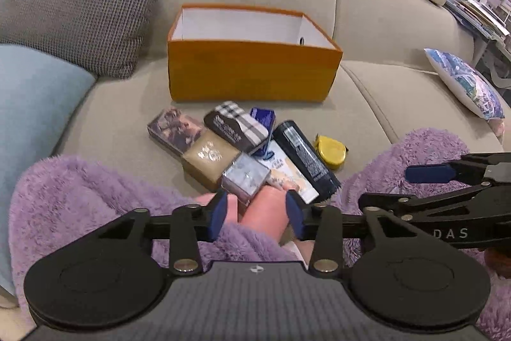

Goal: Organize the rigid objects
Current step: 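Grasp the photo card box with the left tool while the right grasps the plaid case, then carry both held items over the orange shoebox with both tools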

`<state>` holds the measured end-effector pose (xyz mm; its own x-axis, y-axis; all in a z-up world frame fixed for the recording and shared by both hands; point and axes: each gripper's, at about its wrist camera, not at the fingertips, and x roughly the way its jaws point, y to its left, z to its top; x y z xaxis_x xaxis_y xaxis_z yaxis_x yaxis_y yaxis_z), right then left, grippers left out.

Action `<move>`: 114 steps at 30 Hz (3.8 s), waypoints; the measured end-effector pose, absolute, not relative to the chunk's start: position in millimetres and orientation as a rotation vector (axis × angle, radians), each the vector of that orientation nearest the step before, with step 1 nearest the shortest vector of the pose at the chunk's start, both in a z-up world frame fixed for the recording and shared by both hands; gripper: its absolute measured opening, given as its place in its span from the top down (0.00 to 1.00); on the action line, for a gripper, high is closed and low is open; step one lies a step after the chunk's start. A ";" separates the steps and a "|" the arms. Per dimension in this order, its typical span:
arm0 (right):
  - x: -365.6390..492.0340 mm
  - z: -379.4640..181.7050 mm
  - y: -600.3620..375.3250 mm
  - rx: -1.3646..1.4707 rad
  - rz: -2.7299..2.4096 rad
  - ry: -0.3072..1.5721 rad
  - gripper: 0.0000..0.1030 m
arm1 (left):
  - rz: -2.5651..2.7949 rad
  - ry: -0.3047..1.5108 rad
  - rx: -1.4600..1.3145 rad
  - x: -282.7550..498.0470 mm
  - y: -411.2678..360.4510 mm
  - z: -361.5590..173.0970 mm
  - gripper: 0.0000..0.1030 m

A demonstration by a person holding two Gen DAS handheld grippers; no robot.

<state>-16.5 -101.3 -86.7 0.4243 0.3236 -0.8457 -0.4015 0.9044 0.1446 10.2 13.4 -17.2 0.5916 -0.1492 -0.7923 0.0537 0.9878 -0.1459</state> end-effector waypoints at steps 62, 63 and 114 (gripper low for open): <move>206.1 -153.1 40.4 -0.132 0.698 1.194 0.81 | 0.073 1.070 -0.428 193.0 138.3 -98.1 0.76; 208.1 -161.5 46.8 -0.144 0.700 1.183 0.81 | 0.070 1.084 -0.394 194.5 136.1 -100.9 0.76; 273.6 -50.7 -7.1 -0.066 0.521 0.932 0.83 | -0.204 0.945 -0.355 331.2 95.8 2.1 0.76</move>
